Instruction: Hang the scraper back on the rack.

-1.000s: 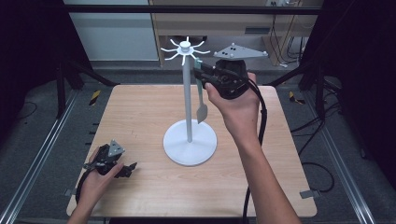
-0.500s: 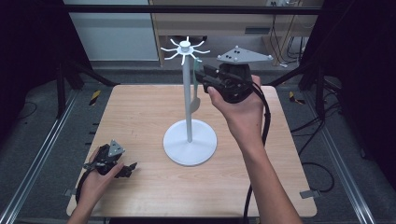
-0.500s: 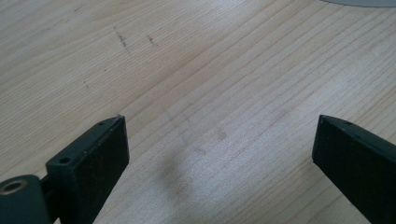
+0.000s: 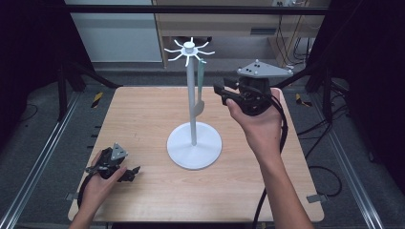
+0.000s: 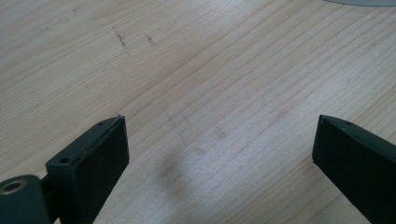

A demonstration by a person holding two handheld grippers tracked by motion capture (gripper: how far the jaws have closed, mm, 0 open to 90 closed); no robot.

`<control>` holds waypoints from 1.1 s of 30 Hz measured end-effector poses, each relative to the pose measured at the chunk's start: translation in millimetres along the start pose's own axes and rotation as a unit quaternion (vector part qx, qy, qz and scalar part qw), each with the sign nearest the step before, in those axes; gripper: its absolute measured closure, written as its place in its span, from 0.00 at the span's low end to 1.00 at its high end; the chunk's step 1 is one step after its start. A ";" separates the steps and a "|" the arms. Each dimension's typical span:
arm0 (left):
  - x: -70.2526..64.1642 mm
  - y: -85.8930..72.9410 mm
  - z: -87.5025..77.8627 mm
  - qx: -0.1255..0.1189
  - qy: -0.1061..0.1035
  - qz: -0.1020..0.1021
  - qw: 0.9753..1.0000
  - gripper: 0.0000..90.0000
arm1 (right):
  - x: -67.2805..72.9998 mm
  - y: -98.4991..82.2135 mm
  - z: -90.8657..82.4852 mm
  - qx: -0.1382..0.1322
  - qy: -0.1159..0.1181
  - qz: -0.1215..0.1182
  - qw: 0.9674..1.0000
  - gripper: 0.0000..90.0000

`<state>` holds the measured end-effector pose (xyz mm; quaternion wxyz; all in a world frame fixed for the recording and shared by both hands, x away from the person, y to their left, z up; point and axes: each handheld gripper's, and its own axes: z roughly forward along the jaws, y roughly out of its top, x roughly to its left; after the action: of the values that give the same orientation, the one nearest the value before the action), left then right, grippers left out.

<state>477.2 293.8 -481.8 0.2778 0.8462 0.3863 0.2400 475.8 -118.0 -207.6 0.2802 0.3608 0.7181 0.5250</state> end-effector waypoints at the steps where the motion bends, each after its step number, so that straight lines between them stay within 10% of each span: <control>1: 0.0 0.0 0.0 0.000 0.000 0.000 1.000 0.04 | -1.1 -2.6 -0.1 0.004 -0.004 0.001 1.000 0.66; 21: 0.3 -0.7 0.0 0.002 -0.001 0.000 1.000 0.04 | -20.6 -84.1 18.0 0.062 -0.053 0.007 0.997 0.31; 33: -1.8 -0.4 0.8 0.006 0.001 0.005 1.000 0.04 | -30.9 -147.4 24.1 0.102 -0.038 0.014 0.994 0.25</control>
<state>476.5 292.4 -483.0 0.2713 0.8494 0.3835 0.2404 479.6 -157.5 -354.9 0.2614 0.4175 0.7517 0.4385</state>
